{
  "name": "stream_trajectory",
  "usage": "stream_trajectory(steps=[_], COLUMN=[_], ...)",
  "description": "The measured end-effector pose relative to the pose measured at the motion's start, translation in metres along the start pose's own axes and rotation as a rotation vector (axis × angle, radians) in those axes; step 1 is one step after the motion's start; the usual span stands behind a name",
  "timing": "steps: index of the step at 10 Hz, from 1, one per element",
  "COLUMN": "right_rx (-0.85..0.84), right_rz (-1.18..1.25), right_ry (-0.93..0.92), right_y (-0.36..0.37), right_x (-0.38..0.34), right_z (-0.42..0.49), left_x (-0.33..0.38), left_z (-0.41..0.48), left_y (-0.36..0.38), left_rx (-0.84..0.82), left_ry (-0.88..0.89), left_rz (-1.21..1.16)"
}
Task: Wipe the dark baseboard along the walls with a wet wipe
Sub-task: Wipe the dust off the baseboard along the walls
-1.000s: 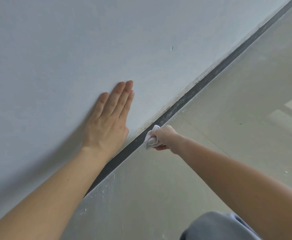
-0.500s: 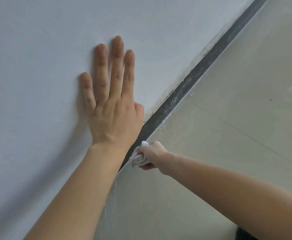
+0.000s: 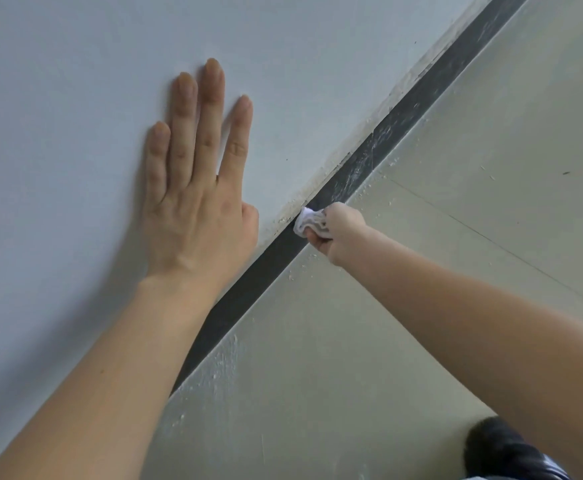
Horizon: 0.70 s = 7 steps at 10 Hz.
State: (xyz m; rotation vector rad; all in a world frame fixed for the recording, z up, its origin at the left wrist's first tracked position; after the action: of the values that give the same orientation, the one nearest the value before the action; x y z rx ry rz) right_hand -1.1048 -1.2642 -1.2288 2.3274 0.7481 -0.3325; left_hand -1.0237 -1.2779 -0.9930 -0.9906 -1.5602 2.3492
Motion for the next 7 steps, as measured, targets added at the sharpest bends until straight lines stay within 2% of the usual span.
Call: stream_trajectory(steps=[1, 2, 4, 5, 7], right_rx=[0.121, 0.167, 0.019, 0.013, 0.114], right_rz=[0.099, -0.008, -0.131, -0.051, -0.184], right_ry=[-0.088, -0.07, 0.214, 0.138, -0.126], right_y=[-0.028, -0.041, -0.018, -0.005, -0.03], right_x=[-0.034, -0.017, 0.079, 0.068, -0.021], right_z=[-0.011, -0.013, -0.011, -0.004, 0.017], left_x=[0.001, 0.002, 0.004, 0.0, -0.002], left_z=[0.001, 0.002, 0.003, 0.001, -0.005], left_y=[0.0, 0.003, 0.002, 0.003, 0.008], left_rx=[-0.011, -0.025, -0.033, -0.034, -0.036], left_ry=[-0.007, -0.014, -0.012, 0.003, 0.013], left_rz=[-0.018, -0.034, -0.044, -0.029, -0.019])
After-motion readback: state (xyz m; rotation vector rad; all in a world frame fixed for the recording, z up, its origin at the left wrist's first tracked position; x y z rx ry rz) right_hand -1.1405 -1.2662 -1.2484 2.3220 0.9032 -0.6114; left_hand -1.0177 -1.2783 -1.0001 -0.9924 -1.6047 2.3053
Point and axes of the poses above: each hand's wrist, its own z-axis towards the middle knuckle, its own y-axis out of the palm, x = y × z, the point moved 9 cm from there along z, towards the middle knuckle, and after that the axes turned 8 degrees about -x, right-handed, at the moved point
